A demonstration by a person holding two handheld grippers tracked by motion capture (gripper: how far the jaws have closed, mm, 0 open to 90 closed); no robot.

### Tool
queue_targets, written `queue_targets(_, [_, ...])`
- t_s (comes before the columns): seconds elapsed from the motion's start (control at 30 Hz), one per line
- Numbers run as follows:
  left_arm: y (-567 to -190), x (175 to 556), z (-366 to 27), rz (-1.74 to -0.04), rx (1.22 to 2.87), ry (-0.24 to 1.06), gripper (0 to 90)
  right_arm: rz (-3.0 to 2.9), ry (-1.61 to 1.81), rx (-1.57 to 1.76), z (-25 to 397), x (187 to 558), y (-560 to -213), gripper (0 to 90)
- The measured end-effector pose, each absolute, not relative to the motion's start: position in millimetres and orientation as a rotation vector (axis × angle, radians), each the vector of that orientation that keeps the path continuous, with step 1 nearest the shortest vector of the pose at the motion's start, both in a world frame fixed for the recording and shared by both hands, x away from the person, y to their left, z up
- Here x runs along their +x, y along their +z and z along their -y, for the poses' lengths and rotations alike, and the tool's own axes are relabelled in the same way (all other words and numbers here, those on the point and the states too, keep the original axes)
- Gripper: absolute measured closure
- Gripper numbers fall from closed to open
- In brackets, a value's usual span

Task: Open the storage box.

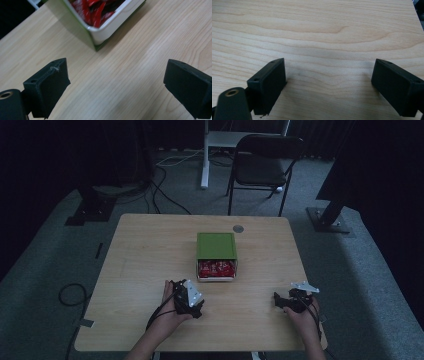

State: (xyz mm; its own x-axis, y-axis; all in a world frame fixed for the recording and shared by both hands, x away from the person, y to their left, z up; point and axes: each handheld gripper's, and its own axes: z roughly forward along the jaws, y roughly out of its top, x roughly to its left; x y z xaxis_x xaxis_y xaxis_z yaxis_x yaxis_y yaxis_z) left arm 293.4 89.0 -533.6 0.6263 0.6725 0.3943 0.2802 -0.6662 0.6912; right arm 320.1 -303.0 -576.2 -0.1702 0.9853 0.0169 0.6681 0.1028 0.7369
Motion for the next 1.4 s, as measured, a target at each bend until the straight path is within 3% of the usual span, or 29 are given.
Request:
queue_targets(0.4, [-531.6, 294.3, -66.5, -0.606, 2.305, 0.925, 6.6, -1.897, 0.851, 1.610, 302.9, 320.0, -576.1, 11.6])
queue_targets(0.73, [-530.5, 294.4, -48.4, -0.449, 2.357, 1.042, 6.6, -1.897, 0.851, 1.609, 303.0, 320.1, -576.2, 11.6])
queue_targets(0.8, [-530.1, 295.4, -45.3, -0.421, 2.371, 1.038, 10.7, -1.897, 0.851, 1.610, 303.0, 320.1, -576.2, 11.6])
queue_targets(1.4, [-532.1, 299.0, -27.0, -0.208, 2.449, 1.124, 13.9, -1.897, 0.851, 1.610, 303.0, 320.1, -576.1, 11.6])
